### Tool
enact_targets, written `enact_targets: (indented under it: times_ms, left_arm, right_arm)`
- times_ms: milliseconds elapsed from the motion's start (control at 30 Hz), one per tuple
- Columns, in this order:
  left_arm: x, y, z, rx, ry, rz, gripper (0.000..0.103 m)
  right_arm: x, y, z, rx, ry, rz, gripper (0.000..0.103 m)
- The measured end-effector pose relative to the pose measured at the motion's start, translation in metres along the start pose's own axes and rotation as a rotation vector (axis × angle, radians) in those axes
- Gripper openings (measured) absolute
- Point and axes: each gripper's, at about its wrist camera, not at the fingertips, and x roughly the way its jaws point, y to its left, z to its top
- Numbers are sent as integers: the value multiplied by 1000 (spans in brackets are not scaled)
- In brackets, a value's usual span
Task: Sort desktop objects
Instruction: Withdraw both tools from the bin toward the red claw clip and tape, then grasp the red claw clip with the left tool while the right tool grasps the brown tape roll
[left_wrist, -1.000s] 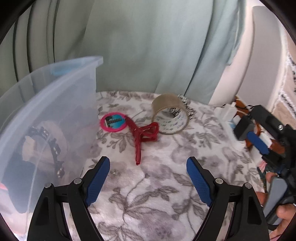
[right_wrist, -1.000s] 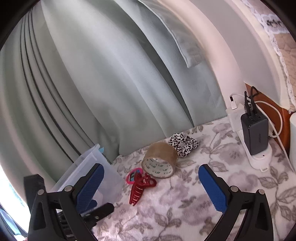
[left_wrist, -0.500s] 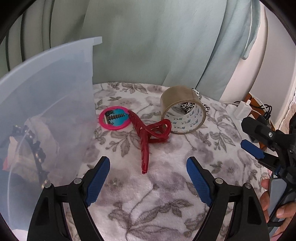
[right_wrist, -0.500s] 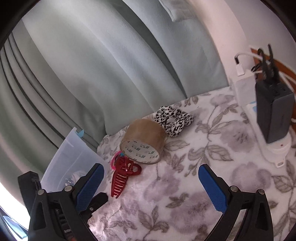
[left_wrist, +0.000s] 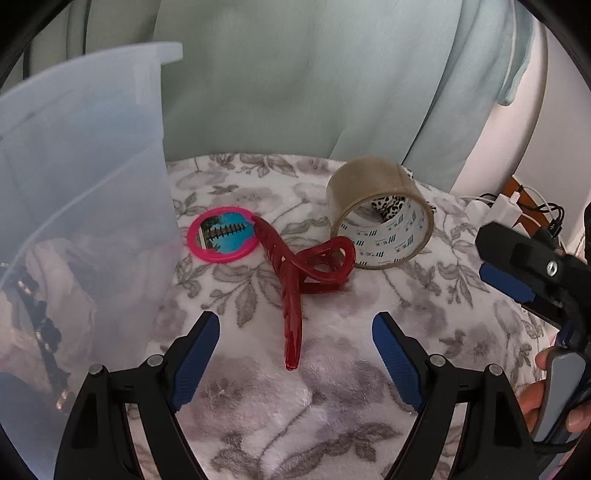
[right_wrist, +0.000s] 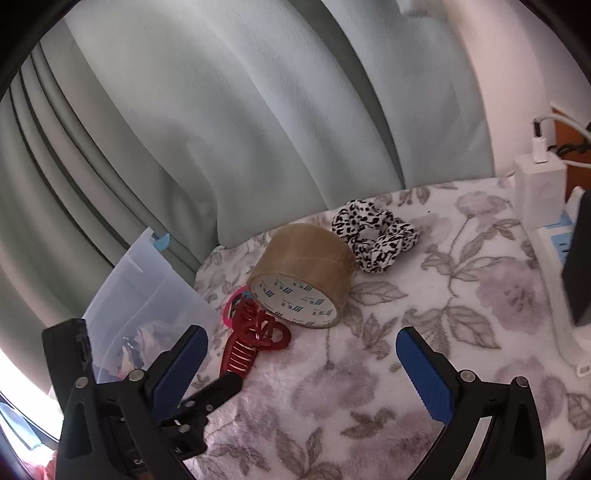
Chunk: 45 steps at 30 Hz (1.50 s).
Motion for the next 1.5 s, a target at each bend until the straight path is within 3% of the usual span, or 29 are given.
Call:
enact_targets:
  times_ms: [133, 333, 600, 867, 1067, 1100, 1367, 1400, 1500]
  left_arm:
    - [6, 1, 1, 3, 16, 11, 85]
    - [11, 0, 4, 14, 22, 16, 85]
    - [22, 2, 6, 3, 52, 40, 84]
    - [31, 3, 7, 2, 71, 45, 53]
    - [37, 2, 7, 11, 78, 64, 48]
    - [38, 2, 8, 15, 77, 66, 48]
    - [34, 2, 9, 19, 87, 68, 12]
    - [33, 2, 8, 19, 91, 60, 11]
    - [28, 1, 5, 13, 98, 49, 11]
  right_arm:
    - [3, -4, 7, 33, -9, -4, 103]
    - [15, 3, 13, -52, 2, -140, 102]
    - [37, 6, 19, -114, 26, -209, 84]
    - [58, -1, 20, -103, 48, -242, 63]
    - [65, -15, 25, -27, 35, -267, 61]
    - [66, -16, 26, -20, 33, -266, 56]
    - [69, -14, 27, -2, 43, -269, 20]
    - [67, -13, 27, 1, 42, -270, 15]
    - [60, -12, 26, 22, 35, -275, 15]
